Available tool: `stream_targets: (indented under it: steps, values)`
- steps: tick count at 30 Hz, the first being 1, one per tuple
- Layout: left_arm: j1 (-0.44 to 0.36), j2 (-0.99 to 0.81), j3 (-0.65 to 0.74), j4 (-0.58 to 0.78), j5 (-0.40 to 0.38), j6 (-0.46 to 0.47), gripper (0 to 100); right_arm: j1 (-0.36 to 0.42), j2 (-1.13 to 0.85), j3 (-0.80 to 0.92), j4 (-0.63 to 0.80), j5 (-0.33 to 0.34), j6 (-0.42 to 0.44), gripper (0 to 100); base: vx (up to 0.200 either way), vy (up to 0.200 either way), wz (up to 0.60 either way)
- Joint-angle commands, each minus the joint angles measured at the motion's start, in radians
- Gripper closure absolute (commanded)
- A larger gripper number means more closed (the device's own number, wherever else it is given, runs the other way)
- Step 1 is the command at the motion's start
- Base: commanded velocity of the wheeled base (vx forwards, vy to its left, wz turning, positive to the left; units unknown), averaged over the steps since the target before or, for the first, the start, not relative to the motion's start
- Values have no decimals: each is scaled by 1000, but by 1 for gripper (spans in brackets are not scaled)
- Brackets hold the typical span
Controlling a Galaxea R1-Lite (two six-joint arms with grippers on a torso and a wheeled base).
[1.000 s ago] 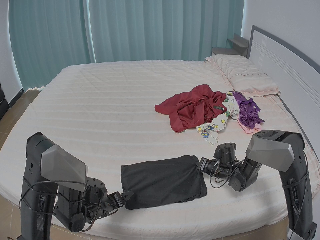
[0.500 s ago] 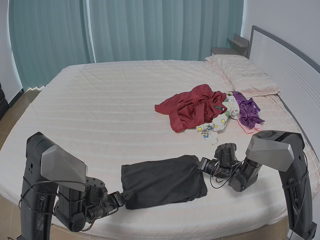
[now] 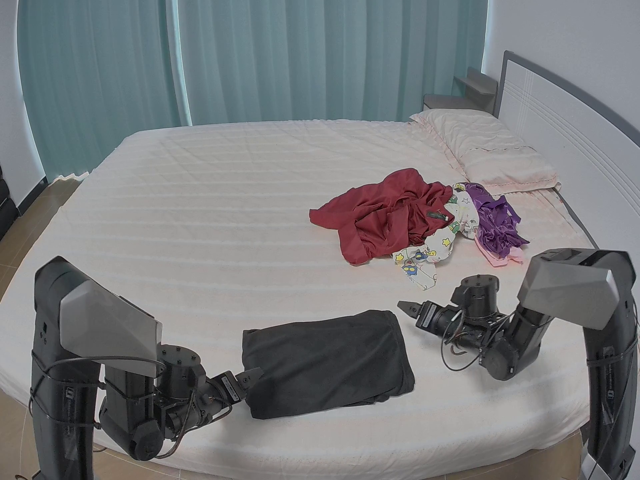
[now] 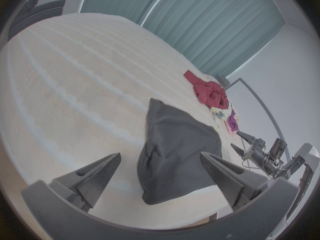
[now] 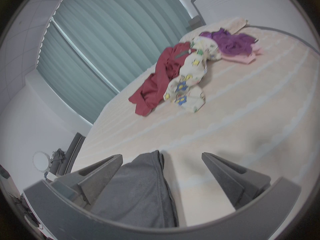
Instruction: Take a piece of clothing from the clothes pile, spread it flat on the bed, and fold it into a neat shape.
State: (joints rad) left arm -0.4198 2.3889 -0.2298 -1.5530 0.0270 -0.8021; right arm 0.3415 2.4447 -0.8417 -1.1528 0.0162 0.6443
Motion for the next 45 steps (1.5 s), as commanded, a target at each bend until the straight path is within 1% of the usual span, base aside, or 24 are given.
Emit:
stream_targets:
  steps: [1,4,6,9,10,11,13,14,15,20,22,23,24,26,30,31,34,35,36,39,40,41,42,45]
  values:
    - [21,-232,93,-18,54,32,0,-104,-365,355,-151,-12,-3,0,0,0,0]
    - [22,-341,135,-18,148,29,0,-154,-493,489,-274,-12,-25,0,0,0,0]
    - [29,-455,164,-18,202,37,0,-200,-589,572,-331,-9,-66,0,0,0,0]
    - [39,-633,205,-10,209,101,0,-246,-728,662,-337,-2,-183,0,0,0,0]
    - [39,-633,205,-10,209,101,0,-246,-728,662,-337,-2,-183,0,0,0,0]
    - [39,-749,230,11,234,166,0,-256,-823,719,-349,-2,-235,0,0,0,0]
    - [39,-763,230,16,240,173,0,-256,-837,727,-349,-2,-239,0,0,0,0]
    - [39,-892,228,68,310,204,0,-256,-961,768,-332,1,-261,0,0,0,0]
    - [39,-955,228,100,327,224,0,-254,-1006,786,-318,4,-268,0,0,0,0]
    - [45,-1200,228,301,378,342,0,-254,-1175,842,-222,4,-282,0,0,0,0]
    - [45,-1304,218,373,392,374,0,-256,-1239,842,-176,4,-278,0,0,0,0]
    - [45,-1304,218,373,392,374,0,-256,-1239,842,-176,4,-278,0,0,0,0]
    - [45,-1389,205,436,396,386,0,-254,-1306,842,-125,5,-279,0,0,0,0]
    - [47,-1459,204,510,409,389,0,-253,-1379,842,-53,4,-281,0,0,0,0]
    - [44,-1666,205,751,456,416,0,-243,-1612,842,212,10,-293,0,0,0,0]
    - [44,-1666,205,751,456,416,0,-243,-1612,842,212,10,-293,0,0,0,0]
    - [45,-1852,198,973,456,431,0,-245,-1836,839,513,28,-324,0,0,0,0]
    - [47,-1855,198,978,458,431,0,-245,-1853,837,535,28,-325,0,0,0,0]
    - [61,-1895,205,1033,462,431,0,-245,-1965,825,663,28,-330,0,0,0,0]
    - [107,-1944,211,1061,461,434,0,-245,-2124,793,841,30,-342,0,0,0,0]
    - [107,-1944,211,1061,461,434,0,-245,-2124,793,841,30,-342,0,0,0,0]
    - [130,-1973,210,1074,459,459,0,-245,-2213,773,956,30,-351,0,0,0,0]
    - [139,-1984,211,1081,461,485,0,-245,-2264,763,1018,30,-360,0,0,0,0]
    - [173,-2018,216,1084,461,547,0,-243,-2351,756,1127,21,-399,0,0,0,0]
